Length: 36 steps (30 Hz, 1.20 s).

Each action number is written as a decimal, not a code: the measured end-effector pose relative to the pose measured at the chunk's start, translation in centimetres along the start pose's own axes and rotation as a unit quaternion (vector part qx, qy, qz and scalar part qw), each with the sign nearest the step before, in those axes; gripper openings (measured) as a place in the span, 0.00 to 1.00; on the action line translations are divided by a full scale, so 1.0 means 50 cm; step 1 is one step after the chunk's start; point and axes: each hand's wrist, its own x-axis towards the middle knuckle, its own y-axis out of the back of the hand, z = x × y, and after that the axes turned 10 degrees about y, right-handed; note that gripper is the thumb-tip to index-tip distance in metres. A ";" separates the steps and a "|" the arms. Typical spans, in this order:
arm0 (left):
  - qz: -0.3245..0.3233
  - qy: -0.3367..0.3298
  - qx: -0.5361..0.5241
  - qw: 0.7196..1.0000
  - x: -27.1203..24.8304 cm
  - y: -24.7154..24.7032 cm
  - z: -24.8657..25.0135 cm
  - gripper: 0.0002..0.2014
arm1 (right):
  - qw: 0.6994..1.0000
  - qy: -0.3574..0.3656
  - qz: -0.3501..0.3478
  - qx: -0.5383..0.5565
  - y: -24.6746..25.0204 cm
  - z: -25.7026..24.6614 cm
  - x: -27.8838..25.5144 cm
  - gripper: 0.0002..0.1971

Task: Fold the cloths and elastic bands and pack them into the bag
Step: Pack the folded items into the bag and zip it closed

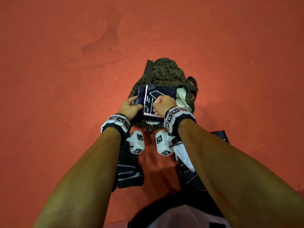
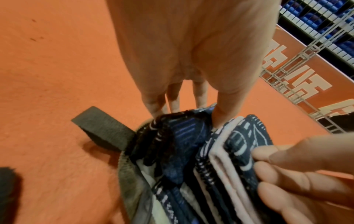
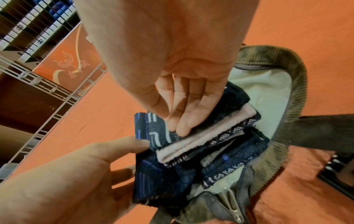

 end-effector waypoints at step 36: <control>0.059 0.003 0.104 0.993 0.065 0.028 -0.036 0.20 | 0.968 0.135 -0.113 -0.178 -0.043 -0.071 0.033 0.22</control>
